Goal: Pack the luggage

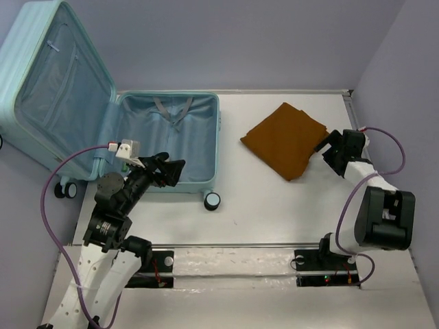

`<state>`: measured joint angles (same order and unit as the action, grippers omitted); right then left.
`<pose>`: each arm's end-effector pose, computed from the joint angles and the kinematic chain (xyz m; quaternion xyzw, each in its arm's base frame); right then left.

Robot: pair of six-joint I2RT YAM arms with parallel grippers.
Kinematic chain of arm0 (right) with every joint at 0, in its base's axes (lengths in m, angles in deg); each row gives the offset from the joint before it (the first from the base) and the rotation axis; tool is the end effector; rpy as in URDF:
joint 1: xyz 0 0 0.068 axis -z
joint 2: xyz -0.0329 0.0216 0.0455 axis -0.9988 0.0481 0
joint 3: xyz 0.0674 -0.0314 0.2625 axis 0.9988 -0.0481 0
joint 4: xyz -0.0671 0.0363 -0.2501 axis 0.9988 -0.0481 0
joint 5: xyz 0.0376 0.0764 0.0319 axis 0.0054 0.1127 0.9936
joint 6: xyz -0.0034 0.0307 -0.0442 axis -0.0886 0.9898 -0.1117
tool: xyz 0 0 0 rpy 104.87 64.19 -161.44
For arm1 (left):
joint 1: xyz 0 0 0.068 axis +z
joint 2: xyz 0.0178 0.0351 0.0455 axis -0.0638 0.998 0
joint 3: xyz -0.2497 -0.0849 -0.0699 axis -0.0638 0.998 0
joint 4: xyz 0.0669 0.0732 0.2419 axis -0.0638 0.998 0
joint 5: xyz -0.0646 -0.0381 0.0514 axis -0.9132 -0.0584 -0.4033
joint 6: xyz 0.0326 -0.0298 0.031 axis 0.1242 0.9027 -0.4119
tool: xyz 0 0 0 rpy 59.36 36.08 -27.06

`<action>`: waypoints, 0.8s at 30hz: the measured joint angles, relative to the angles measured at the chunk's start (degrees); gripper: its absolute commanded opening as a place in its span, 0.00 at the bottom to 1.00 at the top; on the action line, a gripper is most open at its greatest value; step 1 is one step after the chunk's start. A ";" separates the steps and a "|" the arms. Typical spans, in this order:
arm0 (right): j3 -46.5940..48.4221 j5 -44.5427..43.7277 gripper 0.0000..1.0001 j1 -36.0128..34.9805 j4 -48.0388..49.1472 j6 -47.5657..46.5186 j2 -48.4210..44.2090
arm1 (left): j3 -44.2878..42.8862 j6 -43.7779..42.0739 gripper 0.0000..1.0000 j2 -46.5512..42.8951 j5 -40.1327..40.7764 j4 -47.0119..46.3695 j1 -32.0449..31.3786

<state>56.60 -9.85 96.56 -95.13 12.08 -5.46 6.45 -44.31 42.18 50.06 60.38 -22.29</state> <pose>0.2840 -0.0479 0.2144 0.3572 0.8310 0.0837 0.4182 0.1125 -0.0465 0.3479 0.0634 0.6749 -0.3280 0.6580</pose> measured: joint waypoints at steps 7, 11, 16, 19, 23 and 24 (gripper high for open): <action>3.04 10.54 1.00 3.48 5.73 2.10 14.84 | 0.00 0.17 0.99 0.13 0.11 0.11 -0.02; 9.51 16.96 0.89 3.96 10.82 4.63 22.80 | 0.00 0.17 0.99 1.18 -0.11 0.07 -0.02; 14.21 26.73 0.33 4.26 17.66 8.24 31.21 | 0.00 0.74 0.99 4.90 -3.65 -1.44 0.00; 15.30 31.89 0.07 4.55 20.76 9.53 35.45 | 0.00 1.31 0.99 10.23 -7.30 -2.56 -0.02; 13.79 34.29 0.07 5.25 21.84 9.62 34.82 | -0.02 2.19 0.99 15.87 -10.16 -3.08 -0.94; 12.20 34.10 0.07 5.38 21.86 9.16 33.40 | -0.37 2.38 0.99 17.59 -10.05 -2.71 -2.78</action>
<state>68.79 24.25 101.94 -73.28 21.24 27.94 6.08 -41.93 59.78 40.01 57.67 -25.07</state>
